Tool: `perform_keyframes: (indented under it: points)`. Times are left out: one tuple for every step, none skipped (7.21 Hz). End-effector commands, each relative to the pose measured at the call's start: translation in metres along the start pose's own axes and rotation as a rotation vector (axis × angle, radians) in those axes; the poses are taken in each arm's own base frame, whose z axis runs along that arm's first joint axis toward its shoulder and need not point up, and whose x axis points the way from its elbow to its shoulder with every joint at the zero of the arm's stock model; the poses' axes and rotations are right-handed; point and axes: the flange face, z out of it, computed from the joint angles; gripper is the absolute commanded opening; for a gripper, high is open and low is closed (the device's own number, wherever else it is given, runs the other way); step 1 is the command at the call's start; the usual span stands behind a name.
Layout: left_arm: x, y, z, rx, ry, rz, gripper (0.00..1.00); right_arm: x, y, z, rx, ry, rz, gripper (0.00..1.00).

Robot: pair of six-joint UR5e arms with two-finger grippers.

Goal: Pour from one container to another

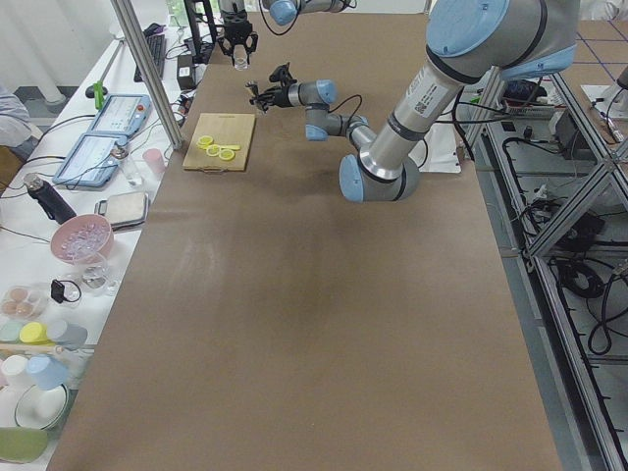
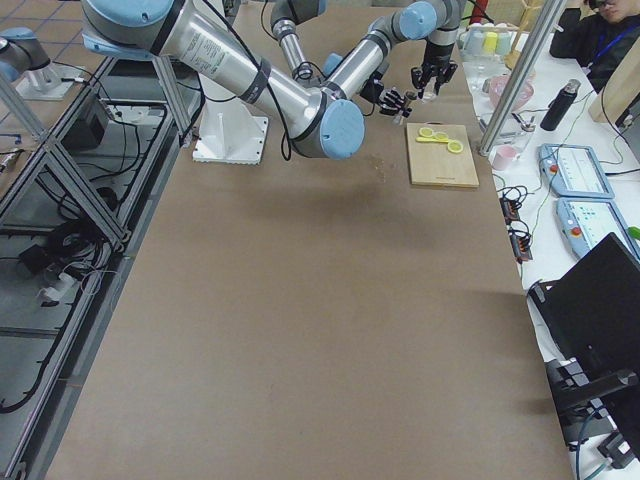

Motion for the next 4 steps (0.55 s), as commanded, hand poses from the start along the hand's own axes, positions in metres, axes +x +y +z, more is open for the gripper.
perform_keyframes:
  points:
    - [0.0, 0.0, 0.0, 0.0, 0.0, 0.0, 0.0, -0.003, -0.012, 0.01, -0.066, -0.015, -0.004, 0.0]
    - [0.0, 0.002, -0.001, -0.001, 0.001, 0.0, 0.0, -0.005, -0.017, 0.012, -0.104, -0.023, -0.015, 0.0]
    - [-0.001, 0.001, 0.0, 0.0, 0.0, 0.0, 0.0, -0.006, -0.024, 0.012, -0.131, -0.029, -0.026, 0.0]
    - [-0.001, 0.001, 0.0, 0.0, 0.0, 0.0, 0.0, -0.009, -0.031, 0.014, -0.167, -0.042, -0.042, 0.0]
